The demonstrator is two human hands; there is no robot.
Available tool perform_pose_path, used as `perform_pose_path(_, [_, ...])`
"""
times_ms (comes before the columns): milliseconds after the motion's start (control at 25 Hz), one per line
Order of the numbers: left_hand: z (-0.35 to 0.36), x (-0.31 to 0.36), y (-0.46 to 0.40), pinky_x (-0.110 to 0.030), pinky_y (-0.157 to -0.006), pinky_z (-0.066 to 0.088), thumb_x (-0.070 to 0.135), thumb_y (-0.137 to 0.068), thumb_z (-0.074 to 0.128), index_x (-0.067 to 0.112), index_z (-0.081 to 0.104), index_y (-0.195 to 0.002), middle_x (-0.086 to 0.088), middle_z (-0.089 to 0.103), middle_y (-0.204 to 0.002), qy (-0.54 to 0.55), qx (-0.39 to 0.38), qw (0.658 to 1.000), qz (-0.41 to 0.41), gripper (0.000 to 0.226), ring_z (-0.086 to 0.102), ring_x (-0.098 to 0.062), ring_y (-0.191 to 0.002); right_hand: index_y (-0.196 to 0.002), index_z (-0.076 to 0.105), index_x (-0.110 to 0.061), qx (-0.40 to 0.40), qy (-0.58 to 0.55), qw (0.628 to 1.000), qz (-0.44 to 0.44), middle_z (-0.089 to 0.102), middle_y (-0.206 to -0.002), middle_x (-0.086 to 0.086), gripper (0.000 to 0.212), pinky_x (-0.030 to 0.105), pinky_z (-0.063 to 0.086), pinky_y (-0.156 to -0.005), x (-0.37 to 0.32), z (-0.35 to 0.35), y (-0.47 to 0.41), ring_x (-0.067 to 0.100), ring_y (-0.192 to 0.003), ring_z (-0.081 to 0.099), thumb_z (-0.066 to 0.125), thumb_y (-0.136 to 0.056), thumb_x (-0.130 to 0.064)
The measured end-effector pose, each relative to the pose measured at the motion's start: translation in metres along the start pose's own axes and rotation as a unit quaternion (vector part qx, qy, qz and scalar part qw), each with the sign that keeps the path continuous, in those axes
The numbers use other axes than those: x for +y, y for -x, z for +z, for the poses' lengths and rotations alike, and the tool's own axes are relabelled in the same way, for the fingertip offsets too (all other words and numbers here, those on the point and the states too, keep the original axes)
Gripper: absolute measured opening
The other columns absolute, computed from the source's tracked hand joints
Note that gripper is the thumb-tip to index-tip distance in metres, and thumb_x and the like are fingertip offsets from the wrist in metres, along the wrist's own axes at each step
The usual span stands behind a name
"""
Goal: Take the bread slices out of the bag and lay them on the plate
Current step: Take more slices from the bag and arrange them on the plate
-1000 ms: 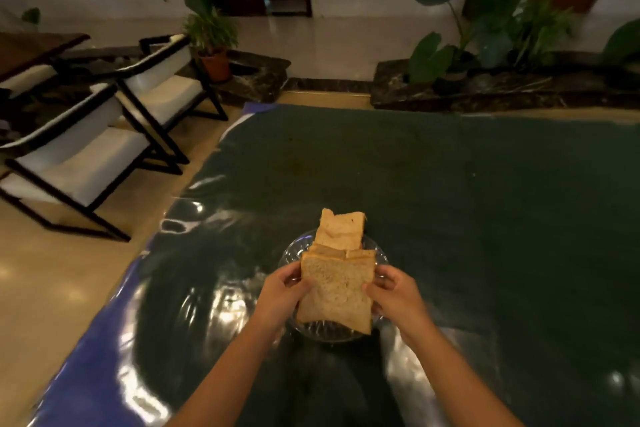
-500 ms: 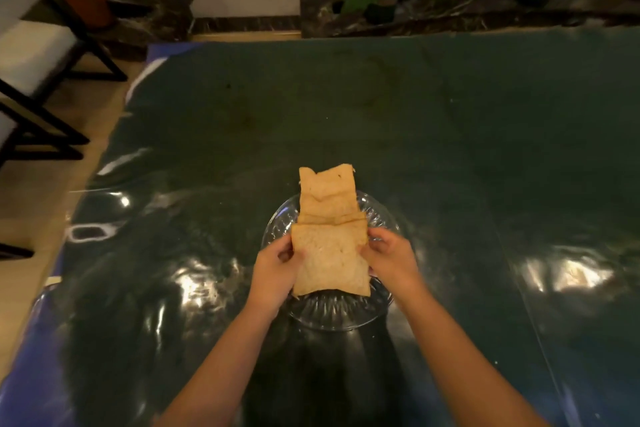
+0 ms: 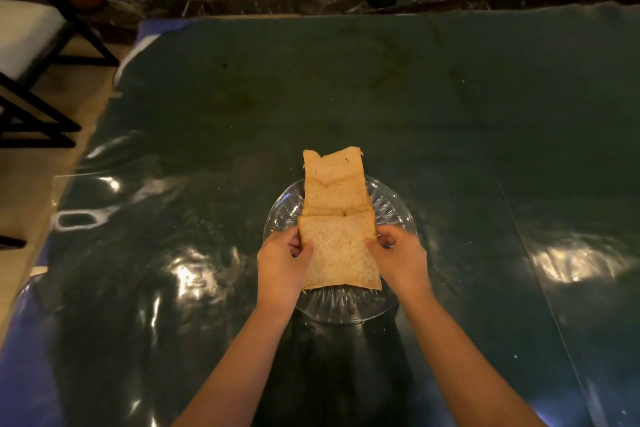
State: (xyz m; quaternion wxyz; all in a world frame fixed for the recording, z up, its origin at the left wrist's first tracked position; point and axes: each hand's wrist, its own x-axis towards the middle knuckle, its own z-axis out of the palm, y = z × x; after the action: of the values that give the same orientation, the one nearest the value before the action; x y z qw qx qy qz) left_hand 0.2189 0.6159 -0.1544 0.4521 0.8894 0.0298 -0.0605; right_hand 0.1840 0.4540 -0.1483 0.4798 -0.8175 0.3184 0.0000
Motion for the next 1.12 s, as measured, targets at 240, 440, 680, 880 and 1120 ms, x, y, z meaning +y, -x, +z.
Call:
perform_pose_path(240, [-0.007,0.011,0.006,-0.015,-0.063,0.045,0.009,-0.077,0.068,0.012,0.070,-0.092,-0.009,0.068,-0.079,0.019,0.011,1.000,-0.006,0.016,0.062,-0.018,-0.073,-0.099,0.068,-0.017,0.035,0.015,0.999,-0.022,0.062,-0.082,-0.007,0.020,0.023,0.039,-0.065,-0.003,-0.005,0.011,0.009,-0.077,0.056,0.061,-0.080,-0.019])
perform_pose_path(440, [-0.010,0.005,0.024,-0.021,-0.067,0.050,0.012,-0.078,0.067,0.019,0.070,-0.097,-0.004,0.068,-0.083,0.029,-0.022,0.999,-0.007,0.020,0.063,-0.013,-0.075,-0.094,0.069,-0.022,0.029,-0.018,0.999,-0.009,0.057,-0.069,-0.020,0.018,0.023,0.043,-0.062,0.005,-0.018,0.026,0.001,-0.069,0.056,0.066,-0.077,-0.018])
perform_pose_path(680, [-0.009,-0.005,0.036,-0.022,-0.073,0.053,0.008,-0.082,0.062,0.019,0.069,-0.103,-0.001,0.070,-0.088,0.026,-0.049,0.998,-0.019,0.024,0.063,-0.007,-0.078,-0.091,0.068,-0.022,-0.024,-0.021,0.999,0.013,0.060,-0.069,-0.013,0.015,0.031,0.049,-0.067,0.016,-0.015,0.034,0.016,-0.070,0.062,0.064,-0.079,-0.015])
perform_pose_path(880, [-0.011,-0.012,0.034,-0.006,-0.062,0.045,0.007,-0.080,0.065,0.022,0.069,-0.107,0.011,0.067,-0.082,0.050,-0.040,0.997,-0.047,0.031,0.062,0.004,-0.075,-0.085,0.067,-0.025,-0.040,-0.026,0.999,0.006,0.060,-0.068,-0.014,0.012,0.031,0.053,-0.059,0.020,-0.016,0.030,0.009,-0.059,0.060,0.065,-0.079,-0.015])
perform_pose_path(1120, [-0.009,-0.014,0.029,-0.012,-0.065,0.049,0.014,-0.080,0.067,0.022,0.066,-0.105,0.009,0.065,-0.088,0.026,-0.007,0.999,-0.032,0.026,0.061,0.002,-0.073,-0.097,0.068,-0.019,-0.008,0.078,0.993,-0.083,0.064,-0.087,-0.006,0.019,0.009,0.037,-0.059,0.026,-0.014,0.029,0.007,-0.074,0.060,0.066,-0.078,-0.019])
